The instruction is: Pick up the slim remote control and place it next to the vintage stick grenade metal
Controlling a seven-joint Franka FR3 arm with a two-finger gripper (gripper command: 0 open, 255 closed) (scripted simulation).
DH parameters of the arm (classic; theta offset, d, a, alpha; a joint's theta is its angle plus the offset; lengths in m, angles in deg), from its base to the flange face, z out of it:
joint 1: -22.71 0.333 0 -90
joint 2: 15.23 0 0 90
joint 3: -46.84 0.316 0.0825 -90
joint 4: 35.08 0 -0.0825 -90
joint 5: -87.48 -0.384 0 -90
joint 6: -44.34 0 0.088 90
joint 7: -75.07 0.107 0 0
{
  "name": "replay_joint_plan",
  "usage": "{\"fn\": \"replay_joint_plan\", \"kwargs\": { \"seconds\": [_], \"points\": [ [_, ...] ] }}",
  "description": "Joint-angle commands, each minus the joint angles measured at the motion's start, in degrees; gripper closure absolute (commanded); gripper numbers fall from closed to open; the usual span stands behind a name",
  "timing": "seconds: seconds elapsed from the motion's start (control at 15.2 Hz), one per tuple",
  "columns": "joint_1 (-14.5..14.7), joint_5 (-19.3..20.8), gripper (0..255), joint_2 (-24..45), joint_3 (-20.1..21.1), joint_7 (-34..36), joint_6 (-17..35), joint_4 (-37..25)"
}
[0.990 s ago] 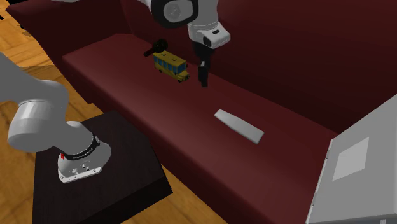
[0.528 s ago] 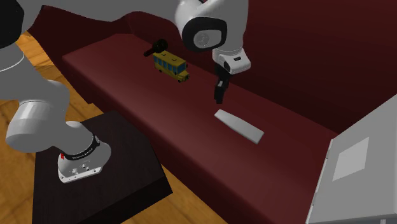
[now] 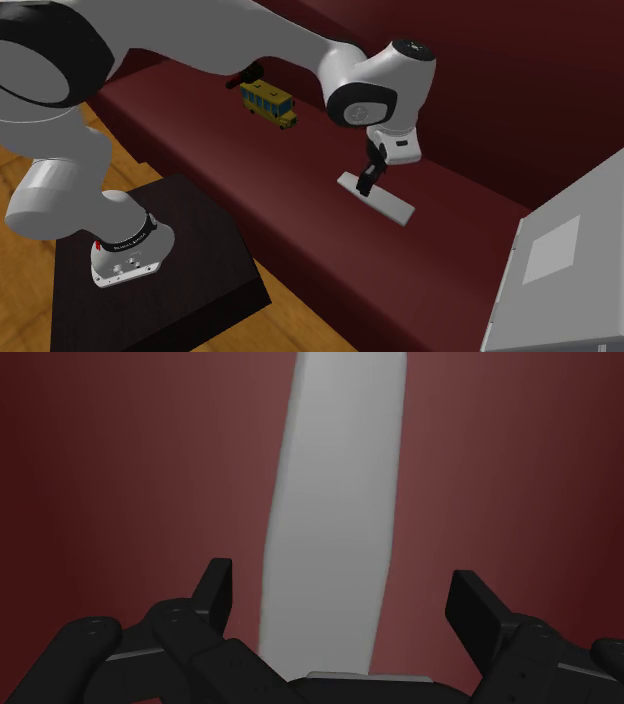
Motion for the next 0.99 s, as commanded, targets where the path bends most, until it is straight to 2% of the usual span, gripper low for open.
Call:
{"fn": "replay_joint_plan", "kwargs": {
  "seconds": [0.0, 0.46, 0.92],
  "points": [
    [-0.4, -0.4, 0, 1.8, -0.4, 0.9, 0.6, -1.0],
    [-0.5, -0.6, 0, 4.0, -0.3, 0.8, 4.8, 1.0],
    [-0.5, -0.6, 0, 4.0, -0.3, 0.8, 4.7, 1.0]
  ]
}}
